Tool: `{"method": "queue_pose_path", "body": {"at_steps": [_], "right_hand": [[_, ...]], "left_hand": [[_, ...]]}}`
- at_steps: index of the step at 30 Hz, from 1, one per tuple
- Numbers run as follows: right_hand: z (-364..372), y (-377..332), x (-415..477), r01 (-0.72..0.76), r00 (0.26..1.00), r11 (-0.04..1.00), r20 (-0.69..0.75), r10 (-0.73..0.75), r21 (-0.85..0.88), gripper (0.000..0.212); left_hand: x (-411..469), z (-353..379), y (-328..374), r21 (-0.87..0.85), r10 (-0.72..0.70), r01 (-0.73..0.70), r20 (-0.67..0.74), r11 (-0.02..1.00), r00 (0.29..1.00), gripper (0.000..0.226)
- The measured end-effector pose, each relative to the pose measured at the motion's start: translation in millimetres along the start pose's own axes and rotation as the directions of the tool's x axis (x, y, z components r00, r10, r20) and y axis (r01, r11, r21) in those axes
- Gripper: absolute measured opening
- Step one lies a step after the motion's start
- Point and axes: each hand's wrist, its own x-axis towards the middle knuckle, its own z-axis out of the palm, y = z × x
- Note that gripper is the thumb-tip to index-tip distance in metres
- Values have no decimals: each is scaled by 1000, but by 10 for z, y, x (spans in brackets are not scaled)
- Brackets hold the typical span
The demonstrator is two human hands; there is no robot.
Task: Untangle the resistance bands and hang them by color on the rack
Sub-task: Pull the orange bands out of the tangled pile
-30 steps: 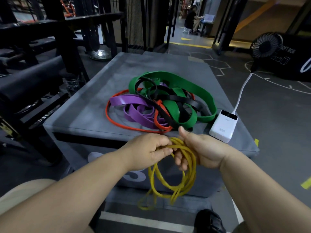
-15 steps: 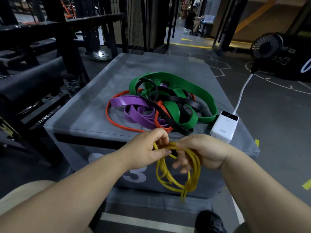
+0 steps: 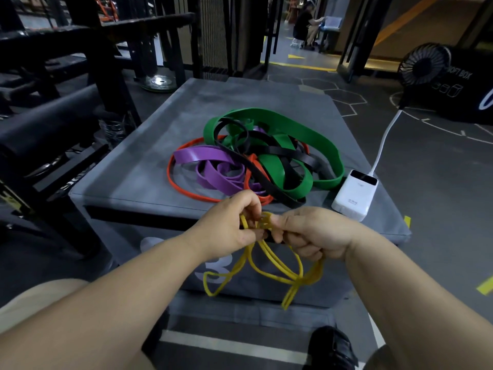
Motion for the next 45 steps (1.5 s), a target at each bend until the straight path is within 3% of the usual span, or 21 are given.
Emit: {"method": "queue_pose_path", "body": {"at_steps": [5, 9, 13, 18, 21, 25, 27, 30, 36, 43, 45], "right_hand": [[-151, -10, -70, 95, 992, 958, -106, -69, 270, 31], [-243, -59, -156, 195, 976, 912, -164, -143, 362, 23], [-350, -46, -194, 262, 965, 843, -136, -224, 469, 25], [-543, -15, -234, 310, 945, 780, -88, -315, 543, 36], [-600, -34, -272, 344, 935, 741, -139, -326, 576, 38], [-637, -54, -305, 395, 918, 716, -273, -287, 575, 19], [-669, -51, -317, 406, 914, 670, -280, -295, 622, 12], [-756, -33, -342, 437, 897, 605, -266, -354, 666, 17], [-808, -79, -395, 536, 837, 553, -489, -247, 638, 14], [-737, -85, -335, 532, 832, 574, -511, -218, 622, 22], [-749, -74, -339, 536, 829, 563, -519, -210, 629, 21]], "left_hand": [[46, -24, -62, 48, -81, 79, 32, 996, 996, 37], [72, 14, -203, 136, -234, 217, 133, 967, 963, 46], [74, 41, -250, 350, -248, 166, 205, 922, 947, 13], [66, 32, -259, 332, -238, 185, 126, 925, 963, 20], [74, -8, -282, 274, -231, 208, 52, 939, 972, 32], [83, -62, -293, 146, -308, 303, 10, 942, 951, 17], [99, -94, -296, 56, -337, 337, -8, 940, 941, 13], [122, -147, -281, -35, -375, 374, -65, 927, 925, 16], [142, -268, -218, -486, -506, 383, -149, 785, 849, 26], [182, -357, -257, -638, -608, 385, -167, 667, 776, 27], [170, -370, -245, -630, -605, 381, -182, 677, 775, 25]]}}
